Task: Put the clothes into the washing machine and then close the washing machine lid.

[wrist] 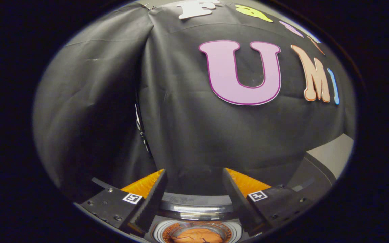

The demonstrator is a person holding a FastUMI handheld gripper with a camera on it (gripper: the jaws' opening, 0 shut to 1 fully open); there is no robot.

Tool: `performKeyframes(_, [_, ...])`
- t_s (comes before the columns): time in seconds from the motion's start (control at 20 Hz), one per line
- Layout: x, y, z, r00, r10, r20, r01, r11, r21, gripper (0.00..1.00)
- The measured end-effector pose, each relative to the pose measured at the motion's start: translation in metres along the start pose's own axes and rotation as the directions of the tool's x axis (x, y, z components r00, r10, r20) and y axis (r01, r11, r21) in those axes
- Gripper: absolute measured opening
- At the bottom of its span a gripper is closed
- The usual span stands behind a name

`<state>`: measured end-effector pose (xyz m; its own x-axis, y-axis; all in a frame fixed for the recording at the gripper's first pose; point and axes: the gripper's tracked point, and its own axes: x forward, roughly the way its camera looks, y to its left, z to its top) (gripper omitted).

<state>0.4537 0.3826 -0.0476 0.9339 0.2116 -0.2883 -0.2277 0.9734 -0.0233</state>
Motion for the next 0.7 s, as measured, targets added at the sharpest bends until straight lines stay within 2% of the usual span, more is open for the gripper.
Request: performKeyframes(0.7, [-0.024, -0.001, -0.013, 0.999, -0.001, 0.042, 0.001, 1.0, -0.004, 0.98])
